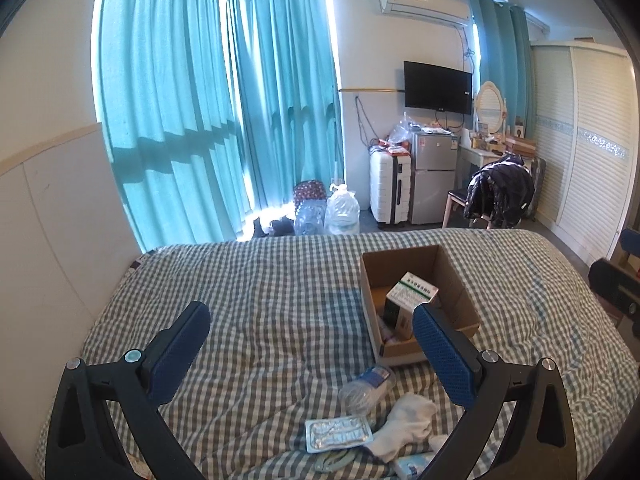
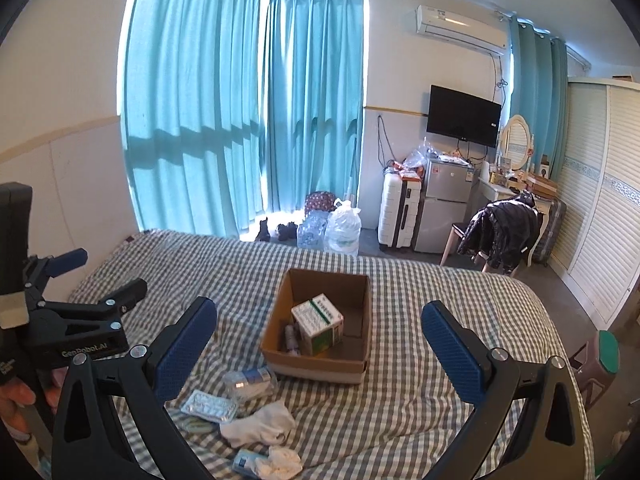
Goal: Organize objects
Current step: 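Withdraw both tools from the box back toward the remaining items, then grasp the lace cloth with the right tool while the left tool grasps the pale green clip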
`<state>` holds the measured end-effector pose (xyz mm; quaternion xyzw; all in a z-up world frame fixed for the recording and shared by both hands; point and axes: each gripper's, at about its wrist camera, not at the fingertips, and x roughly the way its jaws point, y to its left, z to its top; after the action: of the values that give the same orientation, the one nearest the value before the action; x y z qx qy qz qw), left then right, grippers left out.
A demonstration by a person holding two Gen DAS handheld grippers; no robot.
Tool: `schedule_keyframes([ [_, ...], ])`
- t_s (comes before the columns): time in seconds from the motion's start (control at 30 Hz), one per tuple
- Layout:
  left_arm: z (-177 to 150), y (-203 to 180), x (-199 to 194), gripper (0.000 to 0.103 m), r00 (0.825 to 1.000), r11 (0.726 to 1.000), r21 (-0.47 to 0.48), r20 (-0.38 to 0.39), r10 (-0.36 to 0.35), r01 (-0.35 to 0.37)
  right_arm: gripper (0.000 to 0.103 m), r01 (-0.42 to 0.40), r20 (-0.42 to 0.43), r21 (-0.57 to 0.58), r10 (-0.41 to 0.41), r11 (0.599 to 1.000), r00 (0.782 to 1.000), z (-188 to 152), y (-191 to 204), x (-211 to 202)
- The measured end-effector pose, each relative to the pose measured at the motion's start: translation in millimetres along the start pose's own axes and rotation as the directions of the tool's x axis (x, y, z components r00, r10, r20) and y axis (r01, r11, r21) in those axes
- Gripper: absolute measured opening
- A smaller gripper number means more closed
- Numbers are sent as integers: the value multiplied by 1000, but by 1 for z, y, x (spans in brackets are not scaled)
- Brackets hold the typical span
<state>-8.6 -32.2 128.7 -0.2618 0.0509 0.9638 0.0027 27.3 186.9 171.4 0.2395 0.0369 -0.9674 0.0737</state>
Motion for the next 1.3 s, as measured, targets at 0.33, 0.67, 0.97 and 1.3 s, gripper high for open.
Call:
schedule_keyframes([
  [0.33, -71, 3, 22, 103, 996, 999, -36, -84, 32, -35, 103, -21, -122, -32, 17, 999, 992, -84, 11, 38],
  [0.67, -146, -5, 84, 103, 962, 999, -20, -271, 36, -43, 103, -54, -353, -31, 40, 998, 935, -170, 22, 118],
  [0.97, -181, -20, 121, 103, 921, 1000, 28, -390, 8, 3, 103, -121, -506, -16, 96, 993, 857, -216, 29, 156],
  [1.3, -208, -21, 156, 103, 849, 999, 18, -528, -14, 28, 49, -183, -616, -3, 142, 983, 775, -239, 41, 177],
])
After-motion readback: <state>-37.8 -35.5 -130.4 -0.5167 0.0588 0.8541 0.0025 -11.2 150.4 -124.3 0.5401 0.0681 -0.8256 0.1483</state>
